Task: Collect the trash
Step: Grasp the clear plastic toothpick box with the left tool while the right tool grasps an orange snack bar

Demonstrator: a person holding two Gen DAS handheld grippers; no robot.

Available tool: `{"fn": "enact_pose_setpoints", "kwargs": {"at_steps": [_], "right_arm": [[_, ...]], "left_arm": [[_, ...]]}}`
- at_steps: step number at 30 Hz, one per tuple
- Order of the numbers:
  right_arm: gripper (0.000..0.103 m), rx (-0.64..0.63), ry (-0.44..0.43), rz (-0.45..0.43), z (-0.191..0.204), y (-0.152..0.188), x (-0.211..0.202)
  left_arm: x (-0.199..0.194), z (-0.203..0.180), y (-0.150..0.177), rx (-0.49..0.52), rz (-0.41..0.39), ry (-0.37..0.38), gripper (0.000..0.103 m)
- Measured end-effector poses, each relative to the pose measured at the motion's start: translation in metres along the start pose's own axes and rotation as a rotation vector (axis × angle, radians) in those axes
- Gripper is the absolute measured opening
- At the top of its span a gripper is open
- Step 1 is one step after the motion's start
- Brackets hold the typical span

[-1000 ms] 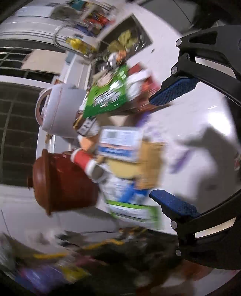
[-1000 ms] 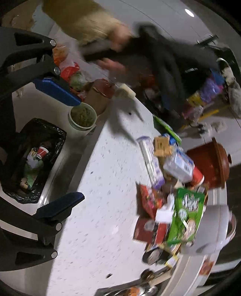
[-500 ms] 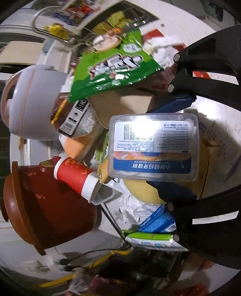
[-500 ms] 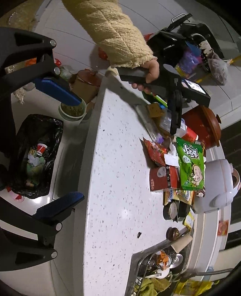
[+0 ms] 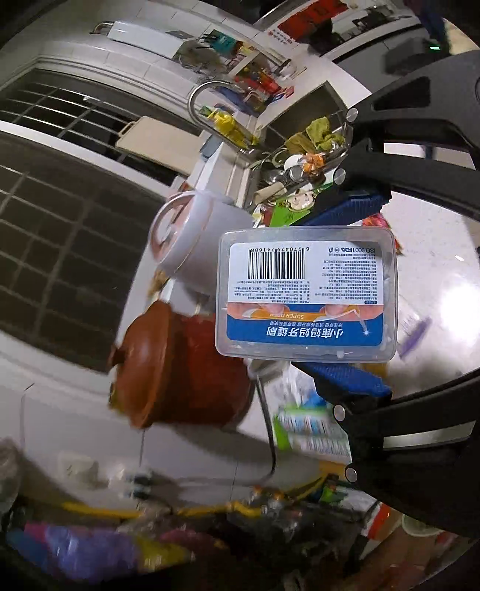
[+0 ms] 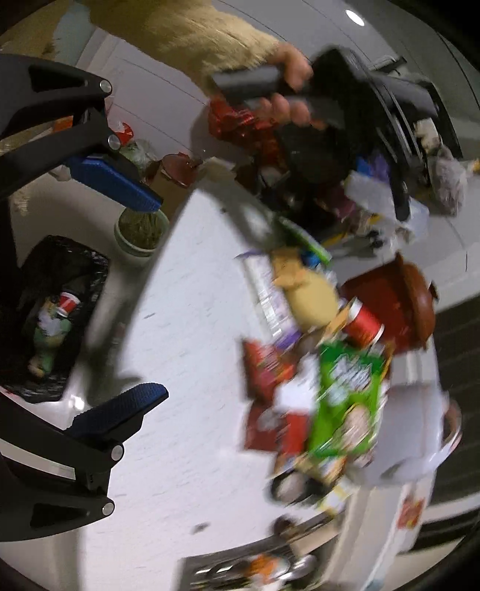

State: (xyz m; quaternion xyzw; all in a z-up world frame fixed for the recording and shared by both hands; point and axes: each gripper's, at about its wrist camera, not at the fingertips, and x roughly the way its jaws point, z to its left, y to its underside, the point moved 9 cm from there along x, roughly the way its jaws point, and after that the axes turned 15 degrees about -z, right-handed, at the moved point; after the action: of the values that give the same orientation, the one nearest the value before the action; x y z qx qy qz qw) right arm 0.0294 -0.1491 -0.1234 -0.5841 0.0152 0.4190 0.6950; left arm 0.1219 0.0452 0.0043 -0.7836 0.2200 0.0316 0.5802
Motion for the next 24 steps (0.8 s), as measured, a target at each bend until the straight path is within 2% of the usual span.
{"fn": "enact_pose_setpoints", "kwargs": {"at_steps": [4,9,13,16,17,20,21,24], "right_arm": [[0.092,-0.102,-0.029,-0.059,0.026,-0.044,0.040],[0.089,-0.194,-0.045,-0.068,0.053,-0.068,0.098],[0.070,-0.148,-0.024,0.007,0.038,-0.065,0.156],[0.066,-0.090,0.015,0.053,0.019,-0.059,0.182],[0.064,-0.073,0.016,0.064,0.015,-0.058,0.187],[0.051,-0.036,0.016,0.094,0.007,-0.052,0.198],[0.038,-0.021,0.004,0.111,0.007,-0.049,0.201],[0.025,0.015,-0.029,0.105,0.009,-0.048,0.193]], "left_arm": [[-0.043,0.026,0.020,0.004,0.003,-0.085,0.063],[-0.081,0.062,0.072,-0.071,0.068,-0.165,0.063],[-0.108,0.091,0.105,-0.171,0.104,-0.231,0.063],[-0.124,0.105,0.115,-0.205,0.108,-0.267,0.063],[-0.130,0.109,0.117,-0.215,0.108,-0.277,0.063],[-0.140,0.117,0.124,-0.235,0.106,-0.298,0.063],[-0.143,0.119,0.125,-0.241,0.105,-0.302,0.063],[-0.144,0.120,0.127,-0.245,0.107,-0.302,0.063]]}}
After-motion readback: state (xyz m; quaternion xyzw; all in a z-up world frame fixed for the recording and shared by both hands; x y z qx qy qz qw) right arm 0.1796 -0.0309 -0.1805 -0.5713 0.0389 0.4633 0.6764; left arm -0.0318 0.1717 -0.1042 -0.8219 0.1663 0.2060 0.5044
